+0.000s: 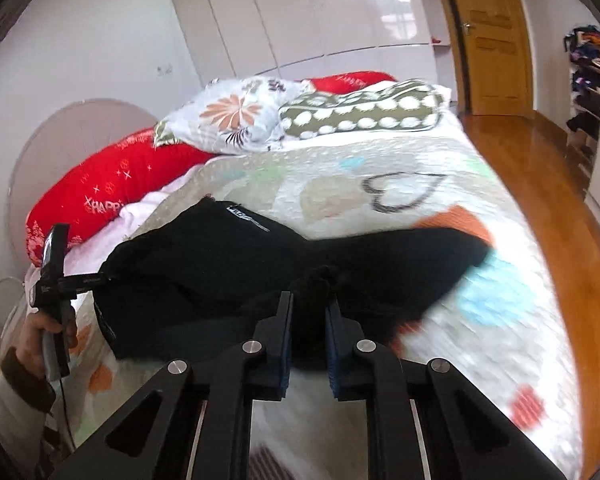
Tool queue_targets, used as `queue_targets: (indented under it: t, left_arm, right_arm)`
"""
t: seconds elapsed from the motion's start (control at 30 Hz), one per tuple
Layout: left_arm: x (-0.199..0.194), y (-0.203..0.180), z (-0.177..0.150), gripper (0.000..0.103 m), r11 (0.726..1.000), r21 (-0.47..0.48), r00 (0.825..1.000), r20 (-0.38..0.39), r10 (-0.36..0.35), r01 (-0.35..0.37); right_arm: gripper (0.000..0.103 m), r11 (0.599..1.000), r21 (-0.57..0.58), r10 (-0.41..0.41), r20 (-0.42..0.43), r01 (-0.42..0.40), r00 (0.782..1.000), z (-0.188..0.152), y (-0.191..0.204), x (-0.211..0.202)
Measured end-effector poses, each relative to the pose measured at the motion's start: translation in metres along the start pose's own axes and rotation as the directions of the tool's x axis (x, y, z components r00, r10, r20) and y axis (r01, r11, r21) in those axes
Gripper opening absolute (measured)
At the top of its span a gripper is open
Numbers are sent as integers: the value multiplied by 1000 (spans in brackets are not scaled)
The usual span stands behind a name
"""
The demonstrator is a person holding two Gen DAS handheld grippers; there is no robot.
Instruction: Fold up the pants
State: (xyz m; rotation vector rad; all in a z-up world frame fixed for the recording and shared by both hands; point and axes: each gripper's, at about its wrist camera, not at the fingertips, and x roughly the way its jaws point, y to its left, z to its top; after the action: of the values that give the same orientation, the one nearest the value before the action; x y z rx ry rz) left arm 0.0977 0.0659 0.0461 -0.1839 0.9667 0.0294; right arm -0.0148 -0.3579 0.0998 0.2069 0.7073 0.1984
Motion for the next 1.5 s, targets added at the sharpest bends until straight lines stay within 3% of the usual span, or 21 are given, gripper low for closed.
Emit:
queue_targets:
  t: [0.1, 0.13, 0.23, 0.33, 0.4, 0.47, 0.53, 0.57, 0.7, 0.77, 0.8, 0.83, 0.9, 1.0, 1.07, 1.2, 1.3, 1.33, 1.43, 1.5]
  left_arm:
    - [-35, 1, -20, 14, 999, -19, 999, 19, -27, 27]
    - [-46, 2, -31, 14, 999, -28, 999, 22, -33, 34]
    - [-64, 6, -67, 14, 998, -45, 1000, 3, -31, 31]
    - [-62, 6, -96, 14, 998, -58, 1000, -17, -4, 3]
    - [-62, 9, -102, 19, 997, -76, 1000, -17, 0, -1]
    - [-63, 12, -99, 28, 995, -98, 1000, -14, 5, -7]
    - [-66, 13, -96, 35, 995, -96, 1000, -5, 26, -26]
    - [-67, 13, -94, 38, 995, -93, 999, 3, 33, -33]
    - [-73, 13, -96, 46, 995, -77, 997, 39, 60, -57]
    - [-70, 13, -98, 47, 995, -77, 997, 40, 63, -60]
    - [-69, 14, -99, 47, 995, -79, 997, 35, 64, -62]
    - [-67, 15, -99, 47, 995, -81, 998, 28, 63, -61]
    - [-69, 16, -102, 46, 995, -84, 998, 28, 51, -48]
    - [-77, 15, -106, 47, 996, -87, 999, 37, 28, -25]
    - [-77, 12, -112, 53, 996, -82, 999, 37, 26, -23]
    - [-62, 12, -119, 67, 995, -79, 998, 14, 54, -53]
    - [-65, 14, -115, 69, 997, -70, 999, 2, 45, -45]
    - [-69, 13, -111, 69, 997, -50, 999, 1, 53, -53]
    - [-89, 11, -99, 74, 997, -18, 995, 56, 77, -76]
    - [-102, 9, -87, 87, 996, -11, 990, 116, 85, -84]
  right_arm:
    - [10, 999, 39, -10, 8, 9, 1000, -17, -22, -35]
    - [3, 999, 47, -21, 6, 21, 1000, -25, -29, -44]
    - [1, 994, 72, -82, -32, 84, 996, -51, -53, -64]
    - [2, 979, 123, -148, -108, 161, 983, -78, -82, -69]
    - [8, 970, 180, -141, -144, 166, 980, -85, -97, -72]
    - [22, 970, 207, -102, -128, 127, 986, -83, -99, -74]
    - [76, 975, 199, -75, -109, 96, 991, -77, -91, -70]
    - [81, 978, 198, -51, -99, 70, 994, -75, -86, -65]
    - [77, 982, 186, -5, -137, 31, 991, -75, -69, -23]
    - [54, 982, 184, -2, -190, 37, 982, -79, -61, 4]
    - [29, 986, 157, -16, -193, 47, 981, -80, -57, 8]
    - [13, 992, 119, -28, -185, 50, 982, -80, -51, 10]
    - [13, 993, 121, 23, -177, -1, 984, -75, -46, 4]
    - [13, 997, 77, 6, -116, 3, 993, -68, -44, -28]
    - [13, 997, 75, -5, -110, 13, 994, -69, -49, -44]
    - [15, 995, 81, -42, -232, 62, 972, -88, -62, -19]
    - [24, 995, 53, -63, -250, 79, 966, -90, -61, -12]
    - [34, 995, 48, -72, -244, 87, 967, -83, -59, -16]
    - [46, 995, -23, -103, -157, 100, 982, -56, -49, -32]
    - [48, 995, -60, -92, -132, 85, 987, -37, -40, -33]
